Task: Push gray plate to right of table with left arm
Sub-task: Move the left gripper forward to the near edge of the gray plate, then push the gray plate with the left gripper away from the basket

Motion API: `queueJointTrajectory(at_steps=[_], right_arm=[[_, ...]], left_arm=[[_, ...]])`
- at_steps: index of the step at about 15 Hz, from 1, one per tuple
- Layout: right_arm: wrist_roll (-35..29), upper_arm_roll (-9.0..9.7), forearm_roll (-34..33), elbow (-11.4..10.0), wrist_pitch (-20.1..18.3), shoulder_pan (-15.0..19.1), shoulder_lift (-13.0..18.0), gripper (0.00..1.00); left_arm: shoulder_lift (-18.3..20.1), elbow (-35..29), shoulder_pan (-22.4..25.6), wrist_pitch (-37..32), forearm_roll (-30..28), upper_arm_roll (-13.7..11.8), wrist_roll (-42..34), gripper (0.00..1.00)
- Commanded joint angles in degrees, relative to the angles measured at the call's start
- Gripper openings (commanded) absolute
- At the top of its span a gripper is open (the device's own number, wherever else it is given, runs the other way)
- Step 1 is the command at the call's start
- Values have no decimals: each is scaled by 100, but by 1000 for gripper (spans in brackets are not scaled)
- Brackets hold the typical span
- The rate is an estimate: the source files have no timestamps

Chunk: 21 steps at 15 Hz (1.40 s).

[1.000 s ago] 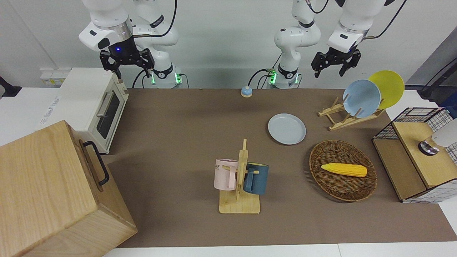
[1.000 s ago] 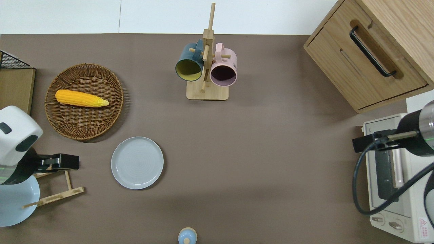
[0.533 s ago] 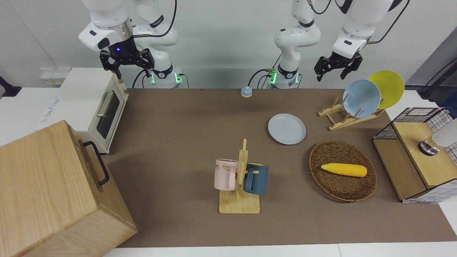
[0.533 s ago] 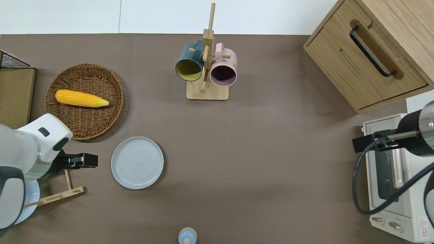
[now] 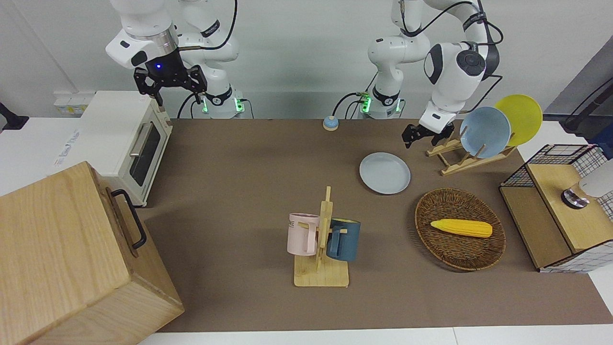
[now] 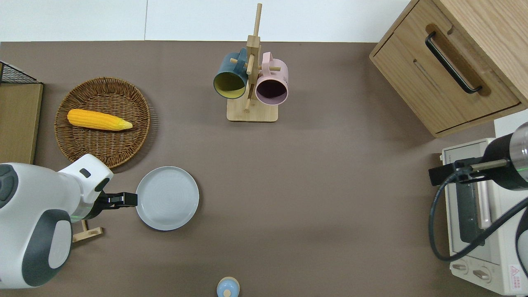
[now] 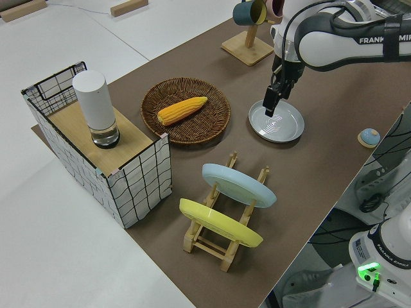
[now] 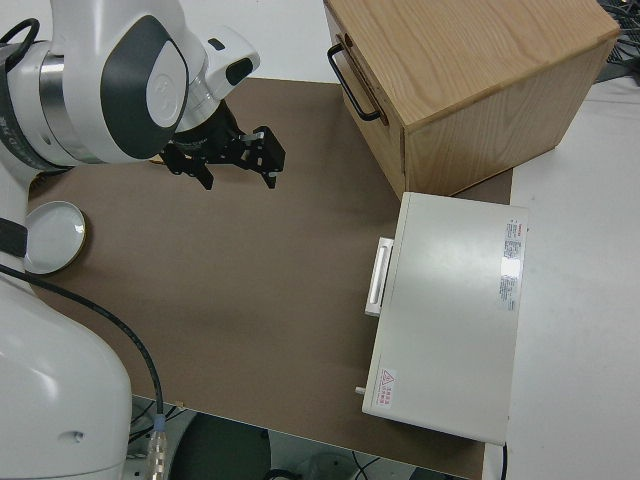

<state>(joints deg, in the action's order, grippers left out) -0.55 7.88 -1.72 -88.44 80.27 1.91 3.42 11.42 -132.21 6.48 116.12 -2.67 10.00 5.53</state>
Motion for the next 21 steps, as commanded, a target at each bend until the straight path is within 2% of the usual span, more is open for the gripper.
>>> queueJointTrajectory(at_steps=[1, 4, 7, 10, 15, 16, 17, 18, 20, 21], right_arm=[[46, 109, -48, 2, -81, 135, 53, 996], [46, 109, -48, 2, -81, 135, 53, 996], [46, 109, -48, 2, -81, 135, 53, 996], [46, 109, -48, 2, -81, 135, 53, 996], [46, 109, -48, 2, -81, 135, 53, 996], [46, 109, -48, 2, -81, 135, 53, 996], [46, 109, -48, 2, -81, 135, 53, 996], [46, 109, -48, 2, -81, 135, 53, 996], [46, 109, -48, 2, -81, 135, 53, 996], [46, 109, -48, 2, -81, 135, 53, 996]], left_arm=[[-254, -341, 37, 622, -146, 2, 1, 954], [-377, -506, -6, 823, -155, 2, 18, 945], [-438, -859, 11, 1359, -155, 2, 19, 912], [-676, -868, 46, 1580, -155, 2, 27, 764], [-887, -868, -24, 1765, -234, 2, 168, 749], [-904, -868, -24, 1809, -234, 2, 168, 703], [-905, -868, -24, 1844, -234, 2, 177, 634], [-913, -868, -24, 1853, -243, 2, 185, 507], [-940, -859, -24, 1862, -243, 2, 186, 131], [-940, -850, -33, 1862, -269, 10, 186, 1]])
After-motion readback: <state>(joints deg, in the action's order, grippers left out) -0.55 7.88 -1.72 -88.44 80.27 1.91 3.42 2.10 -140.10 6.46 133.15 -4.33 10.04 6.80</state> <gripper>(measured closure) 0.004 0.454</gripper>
